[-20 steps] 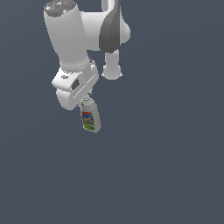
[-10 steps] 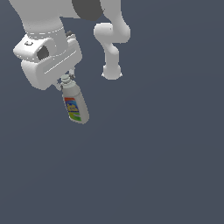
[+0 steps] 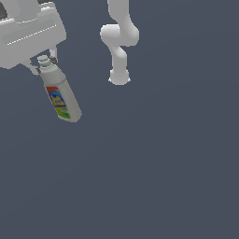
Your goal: Pick up the object and move it to a goal position.
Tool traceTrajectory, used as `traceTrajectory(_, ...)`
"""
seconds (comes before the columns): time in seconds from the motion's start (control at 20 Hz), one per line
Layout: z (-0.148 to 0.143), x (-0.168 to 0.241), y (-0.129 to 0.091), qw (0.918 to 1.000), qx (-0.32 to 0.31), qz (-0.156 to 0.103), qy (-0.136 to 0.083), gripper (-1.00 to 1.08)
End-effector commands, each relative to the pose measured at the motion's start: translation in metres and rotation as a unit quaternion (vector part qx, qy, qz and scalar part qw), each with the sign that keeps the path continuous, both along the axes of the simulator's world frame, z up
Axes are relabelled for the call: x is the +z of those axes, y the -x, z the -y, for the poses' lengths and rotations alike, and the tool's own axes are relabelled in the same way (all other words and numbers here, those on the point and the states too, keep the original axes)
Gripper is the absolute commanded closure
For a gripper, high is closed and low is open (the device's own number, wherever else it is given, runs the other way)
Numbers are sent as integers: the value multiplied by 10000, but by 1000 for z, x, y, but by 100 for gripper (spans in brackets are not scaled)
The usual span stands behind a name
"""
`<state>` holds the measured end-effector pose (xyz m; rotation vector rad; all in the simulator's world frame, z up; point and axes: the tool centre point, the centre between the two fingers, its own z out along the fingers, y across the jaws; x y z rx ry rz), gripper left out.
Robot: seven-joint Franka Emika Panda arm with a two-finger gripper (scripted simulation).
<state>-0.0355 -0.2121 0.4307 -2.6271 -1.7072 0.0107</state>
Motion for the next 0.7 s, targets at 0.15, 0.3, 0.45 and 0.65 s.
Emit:
traceTrajectory(0.15,13,27,-1,10000,6,53,17,108)
traceTrajectory(0.3,17,34,-1,10000,6,53,17,108)
traceTrajectory(0.45,20,37,-2,10000,6,53,17,108)
traceTrajectory(0.65,20,37,-2,10000,4,52,17,108)
